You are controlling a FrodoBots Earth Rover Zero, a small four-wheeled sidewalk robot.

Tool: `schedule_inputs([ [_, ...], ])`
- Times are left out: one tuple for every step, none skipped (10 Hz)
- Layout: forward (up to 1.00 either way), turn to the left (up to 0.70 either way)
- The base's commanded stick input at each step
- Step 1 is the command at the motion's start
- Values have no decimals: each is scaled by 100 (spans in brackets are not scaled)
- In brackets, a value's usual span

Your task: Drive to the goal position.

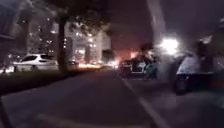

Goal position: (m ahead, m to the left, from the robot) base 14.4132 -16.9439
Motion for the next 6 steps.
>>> schedule_inputs([
  [45, 0],
  [45, 0],
  [45, 0],
  [45, 0],
  [45, 0],
  [45, 0],
])
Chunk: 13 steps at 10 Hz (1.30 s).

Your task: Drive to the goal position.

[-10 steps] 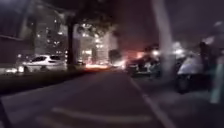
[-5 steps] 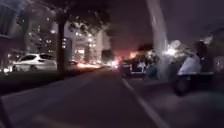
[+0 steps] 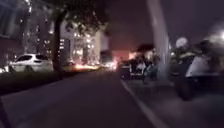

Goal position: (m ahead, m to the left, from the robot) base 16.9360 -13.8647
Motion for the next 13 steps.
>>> schedule_inputs([
  [45, 0],
  [45, 0],
  [45, 16],
  [45, 7],
  [45, 3],
  [45, 0],
  [45, 0],
  [45, 0],
  [45, 0],
  [45, 0],
  [45, 0],
  [45, 0],
  [45, 0],
])
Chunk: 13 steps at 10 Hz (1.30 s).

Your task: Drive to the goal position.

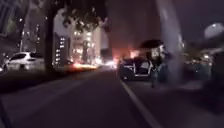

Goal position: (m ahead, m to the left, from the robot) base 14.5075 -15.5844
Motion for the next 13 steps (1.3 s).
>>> schedule_inputs([
  [45, 0],
  [45, 0],
  [45, 0],
  [45, 0],
  [45, 0],
  [45, 0],
  [45, 0],
  [45, 0],
  [45, 0],
  [45, 0],
  [45, 0],
  [45, 0],
  [45, 0],
])
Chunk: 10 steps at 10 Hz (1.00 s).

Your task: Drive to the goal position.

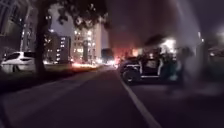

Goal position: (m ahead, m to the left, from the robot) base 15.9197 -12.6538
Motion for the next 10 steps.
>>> schedule_inputs([
  [45, 0],
  [45, 0],
  [45, 0],
  [45, 0],
  [45, 0],
  [45, 0],
  [45, 0],
  [45, 0],
  [45, 0],
  [45, 0],
])
